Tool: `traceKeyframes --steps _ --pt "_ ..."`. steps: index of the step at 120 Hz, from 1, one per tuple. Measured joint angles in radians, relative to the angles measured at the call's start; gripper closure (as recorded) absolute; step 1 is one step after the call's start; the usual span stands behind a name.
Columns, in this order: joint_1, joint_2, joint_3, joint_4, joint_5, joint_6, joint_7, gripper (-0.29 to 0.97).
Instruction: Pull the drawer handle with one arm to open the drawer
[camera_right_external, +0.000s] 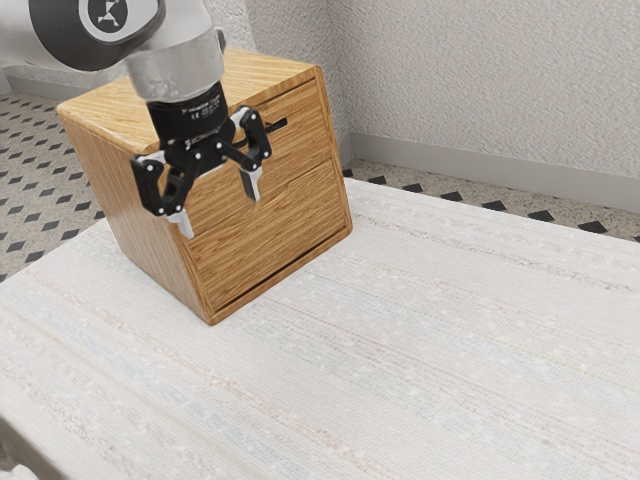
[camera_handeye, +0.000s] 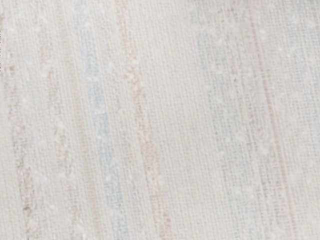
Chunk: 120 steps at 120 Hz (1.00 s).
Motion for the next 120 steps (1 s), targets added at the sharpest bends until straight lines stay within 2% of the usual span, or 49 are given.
traceKeyframes --steps 34,43,49,56,66,76,92,97,102,107,120 --pt "-0.005 0.004 0.011 0.022 -0.005 0.008 -0.129 0.02" --pt "-0.028 -0.007 0.002 0.166 0.043 -0.010 -0.154 0.02" --pt "-0.055 -0.012 -0.007 0.206 0.081 0.004 -0.169 0.02" --pt "-0.052 -0.009 -0.009 0.160 0.109 0.063 -0.185 0.02" --pt "0.035 -0.010 -0.010 0.077 0.114 0.156 -0.206 0.02" --pt "0.225 -0.100 -0.008 0.048 -0.017 0.213 -0.224 0.02" --pt "0.578 -0.410 0.083 0.151 -0.383 0.149 -0.247 0.03" --pt "0.664 -0.520 0.143 0.208 -0.498 0.111 -0.253 0.03" --pt "0.710 -0.623 0.234 0.235 -0.617 0.078 -0.259 0.03" --pt "0.719 -0.671 0.280 0.246 -0.705 0.052 -0.268 0.03" --pt "0.713 -0.705 0.308 0.254 -0.833 0.004 -0.290 0.03"
